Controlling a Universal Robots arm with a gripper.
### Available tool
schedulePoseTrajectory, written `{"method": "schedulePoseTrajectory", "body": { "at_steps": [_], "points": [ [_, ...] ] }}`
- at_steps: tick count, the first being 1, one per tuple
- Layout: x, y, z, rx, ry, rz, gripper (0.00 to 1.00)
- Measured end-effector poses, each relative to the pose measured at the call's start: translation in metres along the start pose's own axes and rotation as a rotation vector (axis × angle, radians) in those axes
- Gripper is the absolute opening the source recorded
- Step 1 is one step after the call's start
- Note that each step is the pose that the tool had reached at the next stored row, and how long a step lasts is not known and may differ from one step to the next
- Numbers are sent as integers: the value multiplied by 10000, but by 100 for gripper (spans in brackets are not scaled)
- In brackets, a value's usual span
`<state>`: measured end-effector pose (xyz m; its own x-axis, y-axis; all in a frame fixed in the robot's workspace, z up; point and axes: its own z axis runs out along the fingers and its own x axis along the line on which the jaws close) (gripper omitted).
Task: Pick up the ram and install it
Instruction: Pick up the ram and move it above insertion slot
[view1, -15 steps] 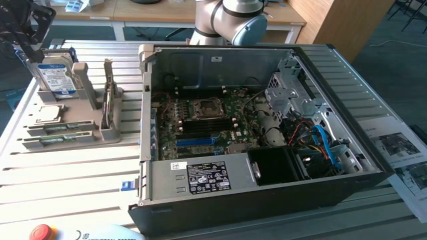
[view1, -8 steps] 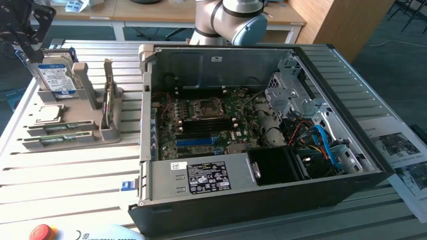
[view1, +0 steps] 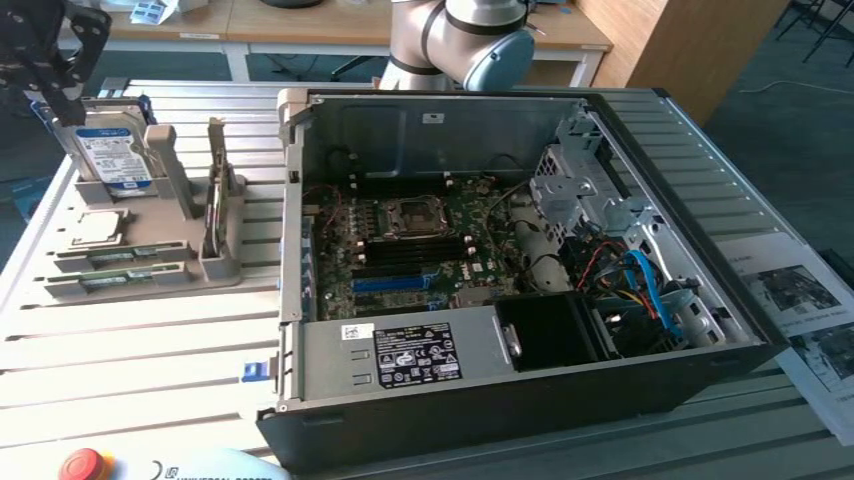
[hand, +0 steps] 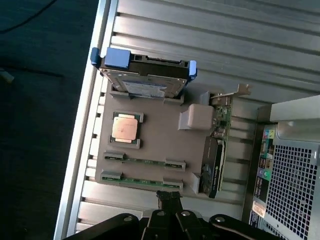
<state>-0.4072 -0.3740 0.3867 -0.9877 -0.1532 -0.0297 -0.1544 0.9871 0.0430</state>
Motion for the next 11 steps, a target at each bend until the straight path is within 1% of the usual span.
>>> {"method": "schedulePoseTrajectory", "body": {
  "at_steps": [11],
  "points": [
    [0,0,3,-38,95,-1996,10]
  ]
}}
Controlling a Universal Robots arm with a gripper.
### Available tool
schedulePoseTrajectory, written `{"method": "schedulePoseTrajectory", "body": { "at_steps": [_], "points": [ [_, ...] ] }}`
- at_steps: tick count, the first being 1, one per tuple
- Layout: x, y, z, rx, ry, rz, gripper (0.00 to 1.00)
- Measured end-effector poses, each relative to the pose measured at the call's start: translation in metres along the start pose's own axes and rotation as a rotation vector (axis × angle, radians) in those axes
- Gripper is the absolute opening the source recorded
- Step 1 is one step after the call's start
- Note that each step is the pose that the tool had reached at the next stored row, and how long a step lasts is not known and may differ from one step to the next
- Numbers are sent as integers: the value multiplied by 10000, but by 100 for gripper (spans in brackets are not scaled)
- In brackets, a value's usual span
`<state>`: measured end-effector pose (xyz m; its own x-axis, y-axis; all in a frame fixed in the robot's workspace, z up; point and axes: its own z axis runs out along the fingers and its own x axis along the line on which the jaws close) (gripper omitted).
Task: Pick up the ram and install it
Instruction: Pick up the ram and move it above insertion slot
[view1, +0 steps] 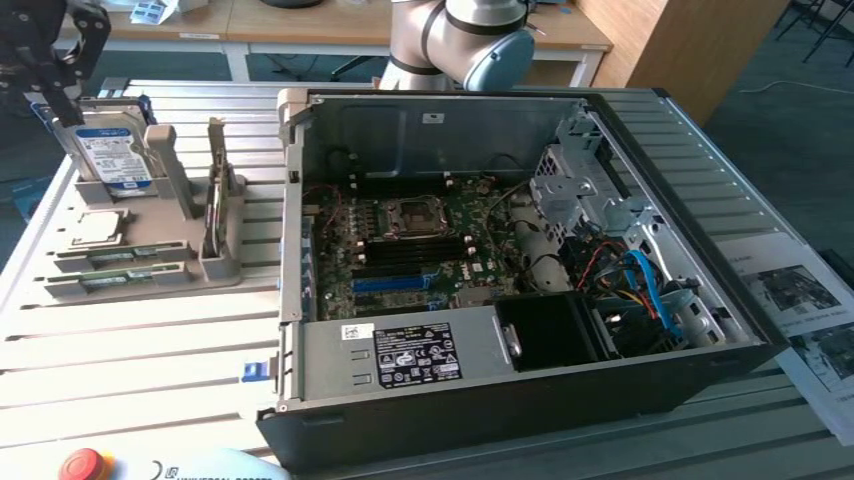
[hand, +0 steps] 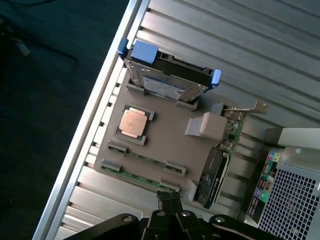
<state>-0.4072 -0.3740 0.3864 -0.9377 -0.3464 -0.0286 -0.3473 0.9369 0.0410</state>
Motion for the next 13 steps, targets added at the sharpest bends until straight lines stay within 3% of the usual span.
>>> {"method": "schedulePoseTrajectory", "body": {
  "at_steps": [13],
  "points": [
    [0,0,2,21,144,-2184,10]
  ]
}}
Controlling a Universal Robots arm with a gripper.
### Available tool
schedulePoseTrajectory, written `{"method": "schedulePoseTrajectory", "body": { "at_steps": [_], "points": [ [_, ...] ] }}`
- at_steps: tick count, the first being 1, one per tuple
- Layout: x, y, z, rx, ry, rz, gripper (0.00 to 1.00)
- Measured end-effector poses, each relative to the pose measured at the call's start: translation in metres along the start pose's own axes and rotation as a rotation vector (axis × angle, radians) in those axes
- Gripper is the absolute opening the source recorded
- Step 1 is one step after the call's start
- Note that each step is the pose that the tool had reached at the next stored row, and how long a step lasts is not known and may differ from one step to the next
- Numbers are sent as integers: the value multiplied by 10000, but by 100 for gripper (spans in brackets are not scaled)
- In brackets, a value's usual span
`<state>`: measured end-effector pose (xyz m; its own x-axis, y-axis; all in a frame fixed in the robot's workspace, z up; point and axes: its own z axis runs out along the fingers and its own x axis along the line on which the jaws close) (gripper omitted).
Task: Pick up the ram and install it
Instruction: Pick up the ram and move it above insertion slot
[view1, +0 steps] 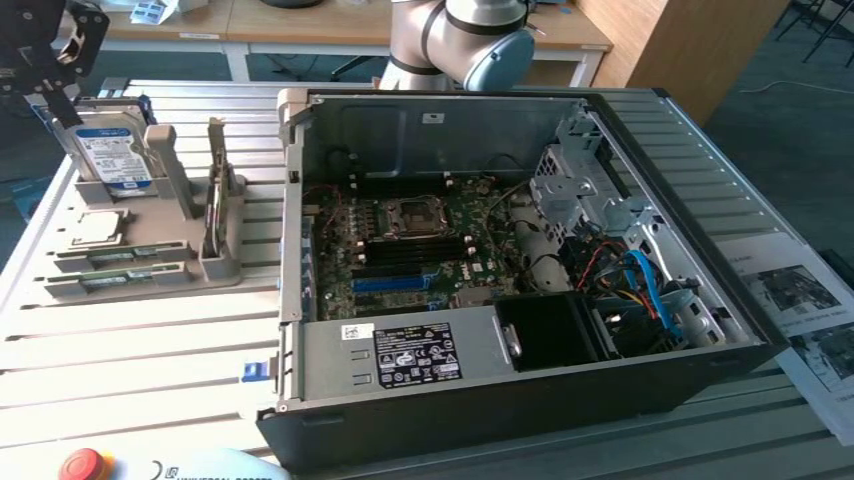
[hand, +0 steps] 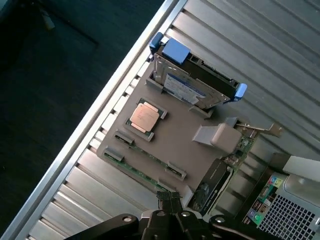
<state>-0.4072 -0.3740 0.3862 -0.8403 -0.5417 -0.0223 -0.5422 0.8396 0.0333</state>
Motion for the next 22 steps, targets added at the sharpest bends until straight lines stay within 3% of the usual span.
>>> {"method": "schedulePoseTrajectory", "body": {
  "at_steps": [15,22],
  "points": [
    [0,0,0,74,188,-2449,10],
    [0,0,0,69,235,-3703,10]
  ]
}}
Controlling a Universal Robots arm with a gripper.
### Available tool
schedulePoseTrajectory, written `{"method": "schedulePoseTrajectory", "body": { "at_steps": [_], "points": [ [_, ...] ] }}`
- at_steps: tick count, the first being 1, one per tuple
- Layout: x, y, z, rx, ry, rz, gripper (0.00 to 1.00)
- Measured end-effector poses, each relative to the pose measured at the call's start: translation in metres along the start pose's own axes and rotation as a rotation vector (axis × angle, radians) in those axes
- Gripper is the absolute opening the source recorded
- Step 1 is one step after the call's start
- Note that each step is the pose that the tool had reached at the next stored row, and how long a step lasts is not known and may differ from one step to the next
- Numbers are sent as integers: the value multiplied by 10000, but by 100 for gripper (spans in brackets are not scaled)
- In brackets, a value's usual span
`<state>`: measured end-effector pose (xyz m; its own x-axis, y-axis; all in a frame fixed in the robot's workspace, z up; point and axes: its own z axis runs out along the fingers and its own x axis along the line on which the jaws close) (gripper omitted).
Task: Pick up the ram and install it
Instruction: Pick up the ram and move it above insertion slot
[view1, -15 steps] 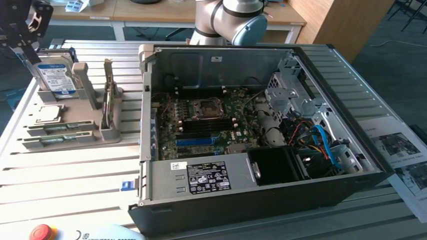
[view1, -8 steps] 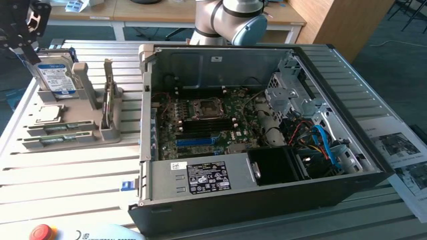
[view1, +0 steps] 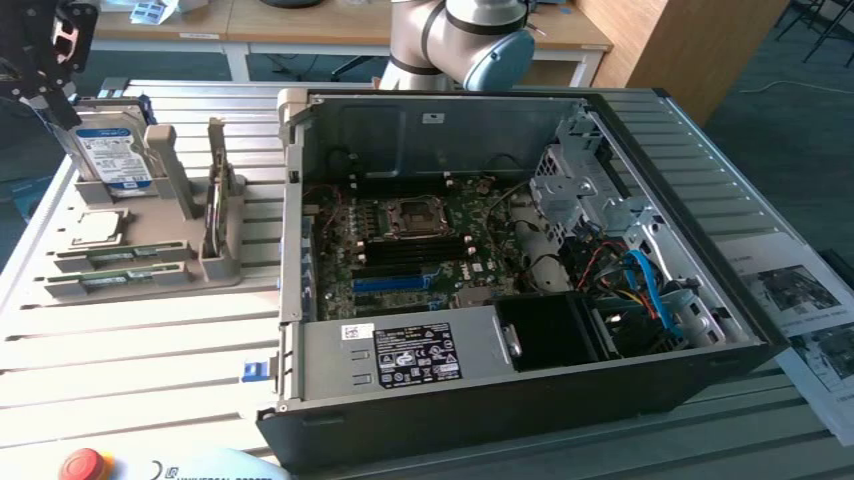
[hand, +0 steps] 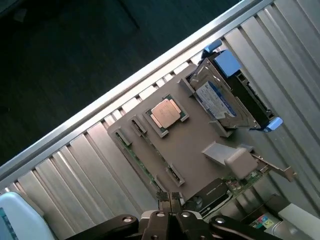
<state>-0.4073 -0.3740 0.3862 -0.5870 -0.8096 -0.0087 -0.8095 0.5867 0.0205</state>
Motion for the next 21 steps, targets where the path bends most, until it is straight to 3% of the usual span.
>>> {"method": "schedulePoseTrajectory", "body": {
  "at_steps": [14,21],
  "points": [
    [0,0,0,-11,68,-2539,10],
    [0,0,1,-2,132,-3772,10]
  ]
}}
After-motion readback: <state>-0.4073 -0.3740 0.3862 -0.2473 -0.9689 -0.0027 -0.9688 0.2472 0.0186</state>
